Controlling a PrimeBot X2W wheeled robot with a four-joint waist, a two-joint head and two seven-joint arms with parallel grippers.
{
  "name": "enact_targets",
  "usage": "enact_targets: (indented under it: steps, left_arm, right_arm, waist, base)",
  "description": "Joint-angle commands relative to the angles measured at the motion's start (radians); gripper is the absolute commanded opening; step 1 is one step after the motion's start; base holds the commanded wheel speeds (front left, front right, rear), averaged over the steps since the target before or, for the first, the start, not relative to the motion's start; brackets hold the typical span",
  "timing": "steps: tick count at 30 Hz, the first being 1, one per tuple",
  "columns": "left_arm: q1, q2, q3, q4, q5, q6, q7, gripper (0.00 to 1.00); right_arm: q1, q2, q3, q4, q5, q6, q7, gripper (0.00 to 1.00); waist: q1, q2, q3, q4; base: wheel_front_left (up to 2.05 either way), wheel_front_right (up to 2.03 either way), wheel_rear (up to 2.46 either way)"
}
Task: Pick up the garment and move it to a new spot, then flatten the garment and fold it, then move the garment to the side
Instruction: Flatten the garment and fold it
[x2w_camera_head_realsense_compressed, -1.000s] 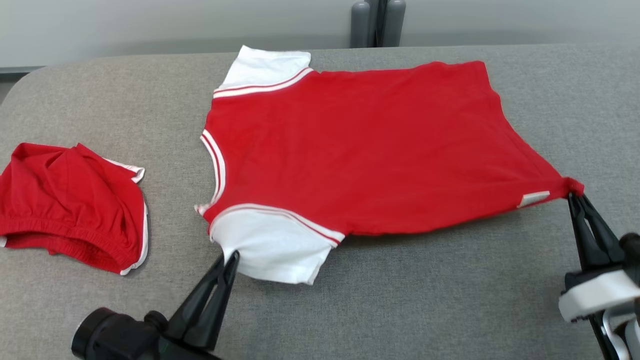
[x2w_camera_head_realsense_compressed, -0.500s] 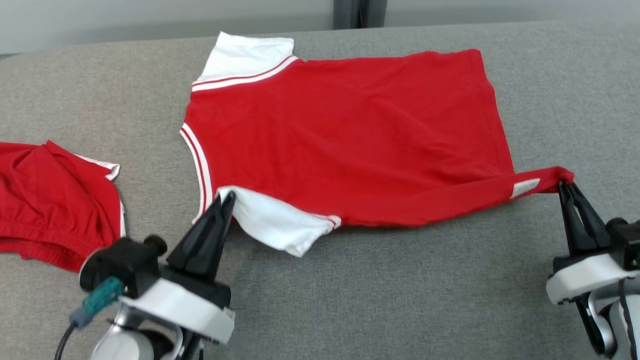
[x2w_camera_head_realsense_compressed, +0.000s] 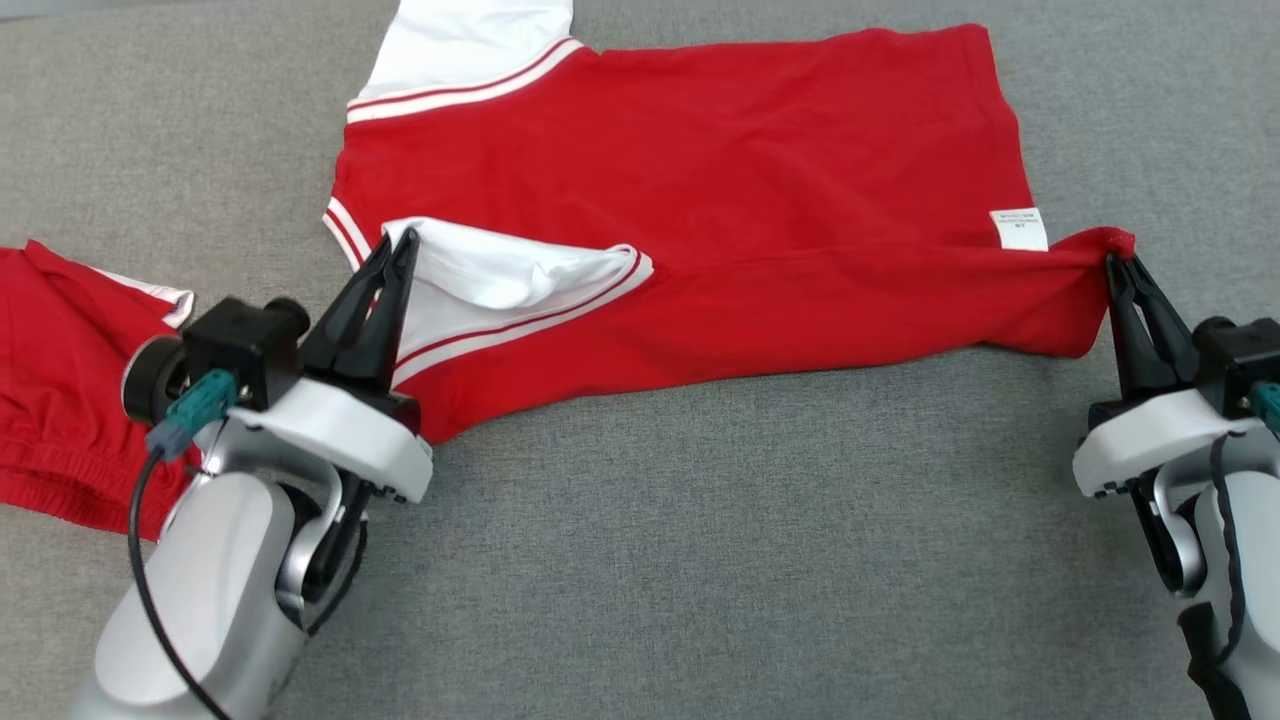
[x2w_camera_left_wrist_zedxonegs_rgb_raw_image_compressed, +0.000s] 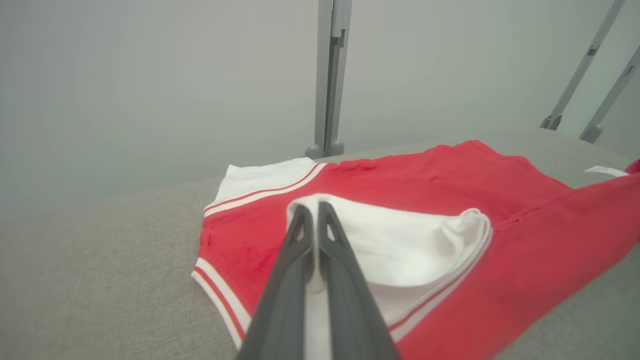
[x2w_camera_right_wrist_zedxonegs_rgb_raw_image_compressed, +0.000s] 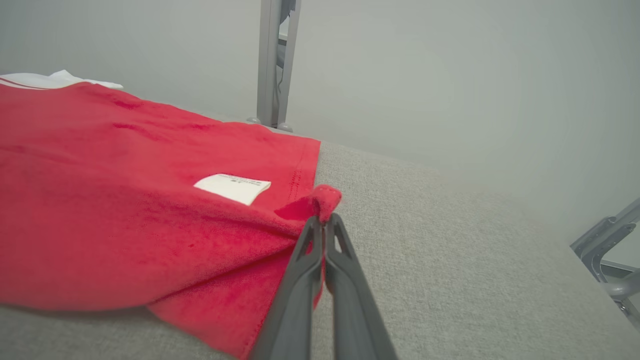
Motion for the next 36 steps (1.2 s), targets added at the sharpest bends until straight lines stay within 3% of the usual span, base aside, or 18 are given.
enact_targets:
  steps: [1,7,9,10,11,12,13,18,23,30,36]
  left_arm:
    - [-0.031,0.005,-0.002,0.025,0.014,-0.007,-0.003,0.0]
    - [-0.148,-0.006,-0.037,0.223,0.046,-0.033,0.0,0.0]
    - [-0.173,-0.008,-0.046,0.277,0.039,-0.047,0.014,0.0]
    - [-0.185,-0.013,-0.05,0.299,0.038,-0.05,0.017,0.09]
    - [-0.194,-0.021,-0.052,0.319,0.035,-0.053,0.018,0.32]
    - [-0.202,-0.027,-0.054,0.336,0.035,-0.05,0.014,0.48]
    - [-0.207,-0.032,-0.052,0.348,0.037,-0.042,0.002,1.0]
    - [-0.159,-0.061,-0.023,0.346,0.02,0.006,-0.08,1.0]
    - [-0.033,-0.087,0.012,0.267,-0.047,0.031,-0.102,1.0]
    - [0.149,-0.09,0.017,0.134,-0.114,0.061,-0.032,1.0]
    - [0.199,-0.082,0.015,0.086,-0.144,0.07,0.025,1.0]
  right_arm:
    - [-0.02,-0.006,0.003,0.012,-0.004,0.0,-0.001,0.0]
    - [-0.084,-0.008,0.055,0.084,0.009,0.0,-0.001,0.04]
    - [-0.101,-0.01,0.069,0.11,0.013,0.0,-0.001,0.29]
    - [-0.109,-0.012,0.075,0.118,0.018,0.0,-0.001,0.42]
    - [-0.112,-0.013,0.081,0.126,0.021,0.0,-0.001,0.82]
    - [-0.116,-0.013,0.083,0.122,0.021,0.0,-0.001,1.0]
    - [-0.12,-0.016,0.073,0.107,0.02,0.0,-0.001,1.0]
    - [-0.028,0.01,-0.032,-0.033,-0.011,0.0,-0.001,1.0]
    - [0.087,0.04,-0.086,-0.097,-0.018,0.0,-0.001,1.0]
    - [0.185,0.063,-0.115,-0.123,-0.017,0.0,-0.001,1.0]
    - [0.199,0.07,-0.11,-0.131,-0.022,0.0,-0.001,1.0]
  waist:
    - [0.0001,0.0,0.012,0.001]
    - [0.0001,0.0,0.044,0.002]
    - [0.0001,0.0,0.049,0.002]
    - [0.0001,0.0,0.05,0.001]
    - [0.0001,0.0,0.05,0.001]
    - [0.0001,0.0,0.05,0.001]
    - [0.0001,0.0,0.047,0.001]
    - [0.0001,0.0,0.003,0.003]
    - [0.0001,0.0,-0.052,0.005]
    - [0.0001,0.0,-0.099,0.011]
    - [0.0001,0.0,-0.107,0.011]
  base:
    - [0.0,0.0,0.0]
    - [0.0,0.0,0.0]
    - [0.0,0.0,0.0]
    - [0.0,0.0,0.0]
    - [0.0,0.0,0.0]
    - [0.0,0.0,0.0]
    - [0.0,0.0,0.0]
    - [0.0,0.0,0.0]
    - [0.0,0.0,0.0]
    - [0.0,0.0,0.0]
    - [0.0,0.0,0.0]
